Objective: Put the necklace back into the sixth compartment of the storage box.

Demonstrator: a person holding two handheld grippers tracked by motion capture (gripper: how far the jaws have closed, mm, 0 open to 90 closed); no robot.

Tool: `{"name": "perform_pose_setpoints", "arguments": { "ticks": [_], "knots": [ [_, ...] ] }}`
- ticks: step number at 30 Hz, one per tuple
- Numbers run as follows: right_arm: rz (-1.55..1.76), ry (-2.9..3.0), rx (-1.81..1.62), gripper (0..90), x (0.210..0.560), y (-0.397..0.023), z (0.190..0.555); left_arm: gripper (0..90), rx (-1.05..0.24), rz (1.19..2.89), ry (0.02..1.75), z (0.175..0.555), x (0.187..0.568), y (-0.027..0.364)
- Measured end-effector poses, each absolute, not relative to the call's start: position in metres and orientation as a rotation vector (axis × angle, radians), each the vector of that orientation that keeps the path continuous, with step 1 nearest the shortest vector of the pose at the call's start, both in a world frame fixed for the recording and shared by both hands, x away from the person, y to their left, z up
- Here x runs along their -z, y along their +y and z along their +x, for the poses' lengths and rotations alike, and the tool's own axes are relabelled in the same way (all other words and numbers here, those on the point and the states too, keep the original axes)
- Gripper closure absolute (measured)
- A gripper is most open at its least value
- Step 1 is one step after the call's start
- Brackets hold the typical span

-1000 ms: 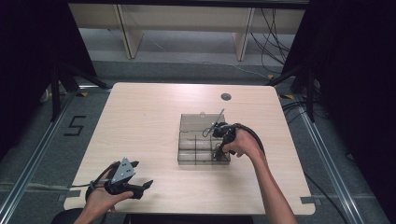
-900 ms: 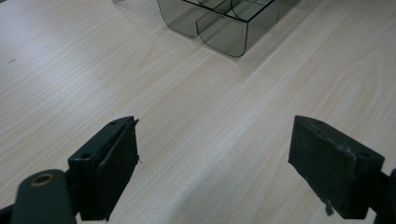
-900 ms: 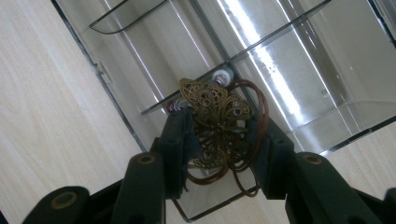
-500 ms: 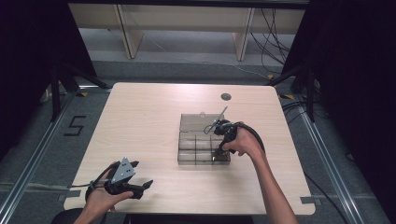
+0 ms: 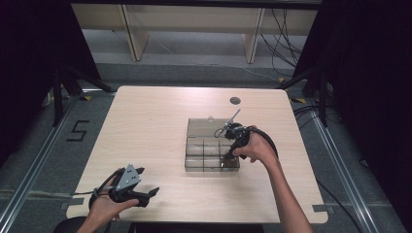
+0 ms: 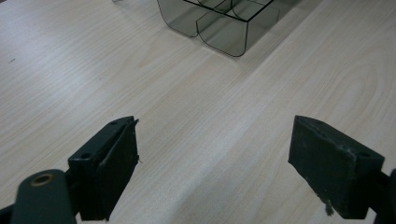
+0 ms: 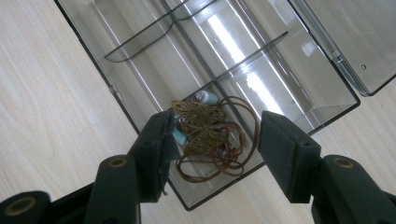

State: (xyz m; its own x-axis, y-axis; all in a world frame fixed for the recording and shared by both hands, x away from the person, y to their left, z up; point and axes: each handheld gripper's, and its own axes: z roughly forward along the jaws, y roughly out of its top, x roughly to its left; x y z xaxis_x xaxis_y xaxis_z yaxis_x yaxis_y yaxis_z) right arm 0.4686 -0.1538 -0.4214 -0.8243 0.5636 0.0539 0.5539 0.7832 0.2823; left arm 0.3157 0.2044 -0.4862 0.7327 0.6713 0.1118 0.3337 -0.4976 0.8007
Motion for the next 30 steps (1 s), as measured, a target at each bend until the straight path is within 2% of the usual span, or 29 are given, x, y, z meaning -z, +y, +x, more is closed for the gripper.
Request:
{"name": "perform_pose_setpoints", "arguments": {
  "ticks": [30],
  "knots": [
    [0.856,2.866,-0.539,41.4,0.408,-0.172,0.439,15.1,-0.54,2.125,0.754,0.316,0.486,0.204]
  ]
}}
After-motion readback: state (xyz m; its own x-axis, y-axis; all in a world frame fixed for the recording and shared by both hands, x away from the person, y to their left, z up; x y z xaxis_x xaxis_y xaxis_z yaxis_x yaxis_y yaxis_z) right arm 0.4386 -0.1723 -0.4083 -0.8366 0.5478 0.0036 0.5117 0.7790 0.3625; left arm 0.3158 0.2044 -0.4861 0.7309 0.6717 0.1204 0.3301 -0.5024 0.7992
